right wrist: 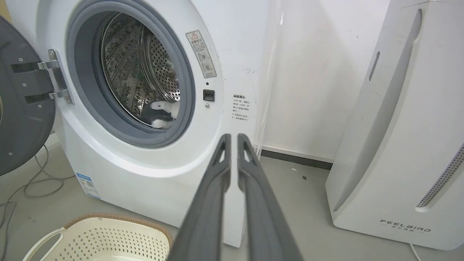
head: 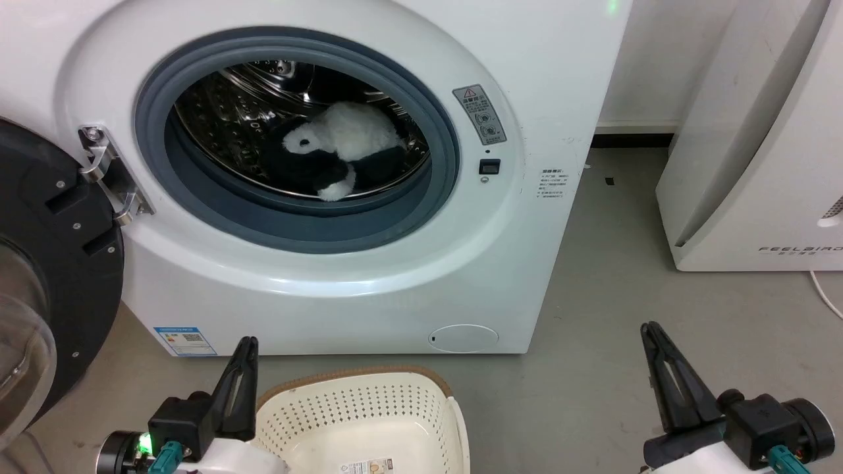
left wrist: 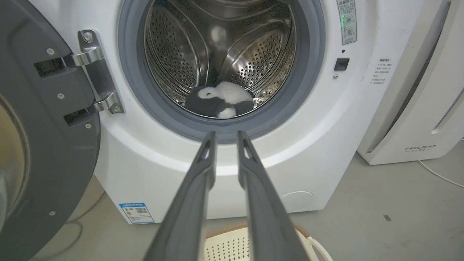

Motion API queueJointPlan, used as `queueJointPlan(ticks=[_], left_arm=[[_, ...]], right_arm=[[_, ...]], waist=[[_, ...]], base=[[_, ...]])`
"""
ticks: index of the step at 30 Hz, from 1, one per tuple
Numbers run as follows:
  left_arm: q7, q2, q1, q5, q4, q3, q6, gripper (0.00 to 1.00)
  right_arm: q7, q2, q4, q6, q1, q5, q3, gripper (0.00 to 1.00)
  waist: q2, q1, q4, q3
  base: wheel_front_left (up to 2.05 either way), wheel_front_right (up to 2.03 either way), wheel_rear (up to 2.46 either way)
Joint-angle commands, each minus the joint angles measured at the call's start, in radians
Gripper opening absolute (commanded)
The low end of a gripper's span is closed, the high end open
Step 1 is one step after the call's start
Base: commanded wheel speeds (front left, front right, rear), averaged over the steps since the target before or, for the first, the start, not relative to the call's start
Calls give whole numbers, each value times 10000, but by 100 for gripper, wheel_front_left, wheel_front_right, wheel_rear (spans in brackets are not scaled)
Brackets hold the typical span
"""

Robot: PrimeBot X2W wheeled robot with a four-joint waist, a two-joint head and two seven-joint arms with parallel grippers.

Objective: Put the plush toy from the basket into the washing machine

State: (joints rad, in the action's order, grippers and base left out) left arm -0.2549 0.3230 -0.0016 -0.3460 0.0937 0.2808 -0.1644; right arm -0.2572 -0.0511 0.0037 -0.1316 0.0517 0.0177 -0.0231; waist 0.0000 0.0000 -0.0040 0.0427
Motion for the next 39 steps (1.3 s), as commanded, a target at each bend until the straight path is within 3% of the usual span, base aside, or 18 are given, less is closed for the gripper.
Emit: queueJointPlan(ticks=[1, 39], left_arm=[[38, -40, 0, 51, -14, -43, 24, 0], [791, -846, 5, 1074, -291, -873, 510, 0]], right_arm=[[38, 0, -1, 0, -8, -3, 2, 0], [798, 3, -12, 3, -160, -55, 70, 0]], waist=[[0, 0, 1, -6], [0, 0, 12, -132]], base=[[0, 0, 0], [0, 0, 0]])
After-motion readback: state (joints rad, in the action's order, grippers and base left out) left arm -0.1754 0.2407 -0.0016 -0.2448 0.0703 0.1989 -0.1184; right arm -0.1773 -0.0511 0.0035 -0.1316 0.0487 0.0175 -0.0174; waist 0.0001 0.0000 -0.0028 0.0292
